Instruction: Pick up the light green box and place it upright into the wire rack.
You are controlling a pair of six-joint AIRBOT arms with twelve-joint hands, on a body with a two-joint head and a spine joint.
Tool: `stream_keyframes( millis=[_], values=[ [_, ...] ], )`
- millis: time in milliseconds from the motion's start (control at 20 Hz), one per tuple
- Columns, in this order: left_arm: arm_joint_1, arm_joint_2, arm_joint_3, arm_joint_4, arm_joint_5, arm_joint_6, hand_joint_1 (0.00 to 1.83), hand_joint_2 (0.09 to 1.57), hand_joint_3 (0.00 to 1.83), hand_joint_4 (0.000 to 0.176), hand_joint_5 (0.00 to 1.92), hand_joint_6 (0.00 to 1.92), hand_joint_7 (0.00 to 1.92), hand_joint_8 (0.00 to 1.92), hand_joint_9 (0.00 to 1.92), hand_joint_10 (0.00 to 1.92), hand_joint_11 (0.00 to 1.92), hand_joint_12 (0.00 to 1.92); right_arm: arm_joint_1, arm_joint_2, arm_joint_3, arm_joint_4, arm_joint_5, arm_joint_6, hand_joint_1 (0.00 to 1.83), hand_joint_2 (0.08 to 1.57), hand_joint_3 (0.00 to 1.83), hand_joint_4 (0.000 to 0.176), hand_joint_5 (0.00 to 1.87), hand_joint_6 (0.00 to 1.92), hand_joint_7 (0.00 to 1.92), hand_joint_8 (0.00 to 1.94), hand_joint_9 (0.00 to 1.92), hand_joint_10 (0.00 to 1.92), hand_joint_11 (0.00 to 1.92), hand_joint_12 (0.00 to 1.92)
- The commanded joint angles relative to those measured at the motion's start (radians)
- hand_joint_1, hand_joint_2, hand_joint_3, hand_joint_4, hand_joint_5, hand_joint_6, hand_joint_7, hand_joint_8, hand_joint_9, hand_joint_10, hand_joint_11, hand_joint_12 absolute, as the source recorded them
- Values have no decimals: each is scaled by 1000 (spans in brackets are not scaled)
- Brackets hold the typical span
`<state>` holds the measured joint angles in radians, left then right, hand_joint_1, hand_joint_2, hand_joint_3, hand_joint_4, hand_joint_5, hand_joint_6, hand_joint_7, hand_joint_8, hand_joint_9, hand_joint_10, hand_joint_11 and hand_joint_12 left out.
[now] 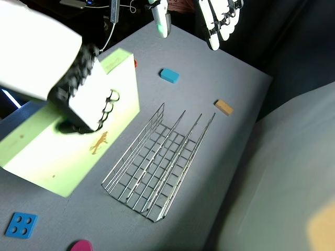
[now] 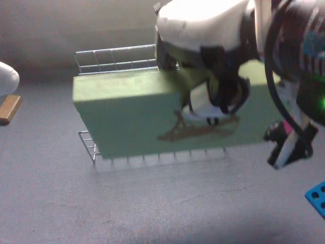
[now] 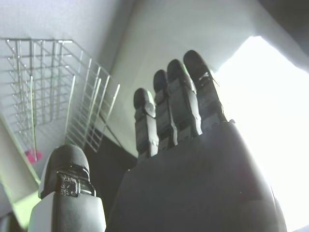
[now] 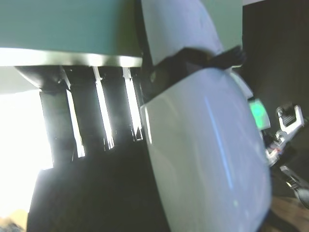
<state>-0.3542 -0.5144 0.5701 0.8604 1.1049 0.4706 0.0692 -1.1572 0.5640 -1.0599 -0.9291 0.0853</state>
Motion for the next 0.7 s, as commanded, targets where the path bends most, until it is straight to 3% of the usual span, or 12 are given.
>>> stream_keyframes(
  millis=[0, 300, 350, 500, 550, 650],
  values=[
    [-1, 2, -3, 77, -50, 1, 106, 1191, 2, 97, 264, 0, 261, 0, 229, 3, 0, 566, 21, -4, 5, -80, 41, -15, 1230, 1152, 1, 0, 862, 1029, 963, 1193, 866, 1253, 829, 1563],
    [-1, 2, 3, 77, -49, 1, 96, 1194, 2, 94, 261, 0, 259, 1, 234, 4, 0, 561, 66, -54, 88, -66, 50, -40, 1231, 1153, 1, 0, 851, 1039, 975, 1190, 877, 1223, 824, 1559],
    [-1, 2, 3, 77, -49, 1, 91, 1195, 2, 94, 261, 0, 264, 2, 237, 4, 0, 576, 69, -66, 105, -66, 52, -40, 1344, 1144, 0, 0, 850, 963, 964, 1094, 890, 1380, 837, 1553],
    [-2, 2, 2, 77, -46, 1, 92, 1190, 0, 94, 266, 2, 272, 3, 239, 3, 0, 592, 68, -98, 142, -68, 61, -37, 1373, 1141, 0, 0, 838, 955, 966, 1062, 897, 1417, 818, 1539],
    [-2, 2, 1, 77, -46, 0, 94, 1188, 0, 94, 267, 2, 272, 3, 239, 2, 0, 592, 66, -105, 149, -73, 63, -34, 1262, 1149, 4, 0, 841, 1029, 979, 1158, 867, 1290, 813, 1541],
    [-2, 2, 0, 77, -46, -3, 99, 1185, 0, 94, 267, 2, 273, 3, 239, 2, 0, 589, 47, -125, 167, -129, 73, -10, 1234, 1154, 0, 0, 843, 1046, 980, 1186, 878, 1226, 811, 1554]
  ],
)
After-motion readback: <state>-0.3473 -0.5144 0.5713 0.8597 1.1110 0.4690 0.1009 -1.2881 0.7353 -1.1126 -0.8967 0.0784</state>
